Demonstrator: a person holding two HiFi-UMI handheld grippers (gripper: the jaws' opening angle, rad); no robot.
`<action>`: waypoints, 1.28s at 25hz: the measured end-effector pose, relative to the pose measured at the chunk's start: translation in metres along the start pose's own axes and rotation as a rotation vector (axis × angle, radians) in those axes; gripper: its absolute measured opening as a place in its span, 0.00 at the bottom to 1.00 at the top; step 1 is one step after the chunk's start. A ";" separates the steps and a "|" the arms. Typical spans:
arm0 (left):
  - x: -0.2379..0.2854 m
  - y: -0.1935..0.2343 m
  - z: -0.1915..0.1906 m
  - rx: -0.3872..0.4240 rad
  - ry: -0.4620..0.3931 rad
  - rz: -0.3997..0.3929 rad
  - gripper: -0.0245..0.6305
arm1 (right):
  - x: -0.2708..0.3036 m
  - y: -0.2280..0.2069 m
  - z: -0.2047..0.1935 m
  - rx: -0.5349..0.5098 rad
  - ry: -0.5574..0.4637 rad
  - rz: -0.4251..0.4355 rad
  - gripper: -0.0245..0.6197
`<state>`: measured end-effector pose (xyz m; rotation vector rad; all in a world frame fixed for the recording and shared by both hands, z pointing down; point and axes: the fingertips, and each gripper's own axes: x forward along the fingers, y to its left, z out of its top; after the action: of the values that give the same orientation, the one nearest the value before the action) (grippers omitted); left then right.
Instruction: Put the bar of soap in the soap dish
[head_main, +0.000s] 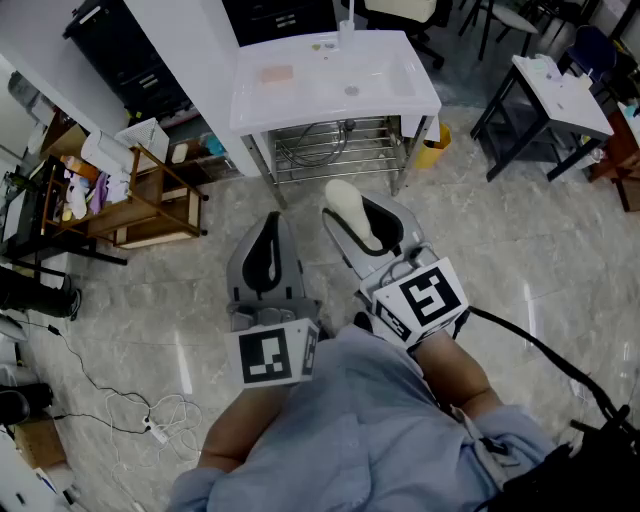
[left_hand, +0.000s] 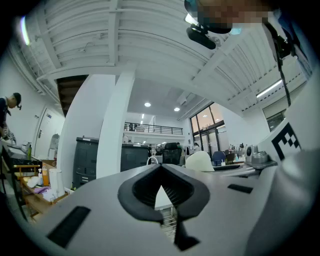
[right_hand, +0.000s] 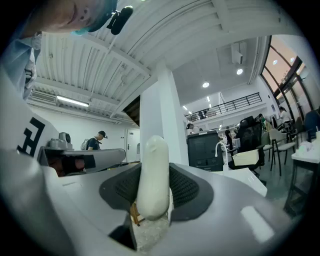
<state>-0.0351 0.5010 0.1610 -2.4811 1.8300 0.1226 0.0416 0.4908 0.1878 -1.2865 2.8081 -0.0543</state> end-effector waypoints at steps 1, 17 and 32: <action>0.000 0.000 0.000 0.000 0.001 0.001 0.04 | 0.000 -0.001 0.000 0.001 -0.001 0.000 0.28; 0.011 -0.013 -0.009 -0.003 0.031 -0.008 0.04 | -0.008 -0.018 0.003 0.060 -0.028 -0.008 0.27; 0.055 -0.059 -0.026 -0.006 0.050 0.013 0.04 | -0.019 -0.077 0.004 0.051 -0.024 0.036 0.27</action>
<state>0.0384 0.4634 0.1816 -2.4990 1.8683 0.0675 0.1129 0.4547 0.1885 -1.2179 2.7891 -0.1072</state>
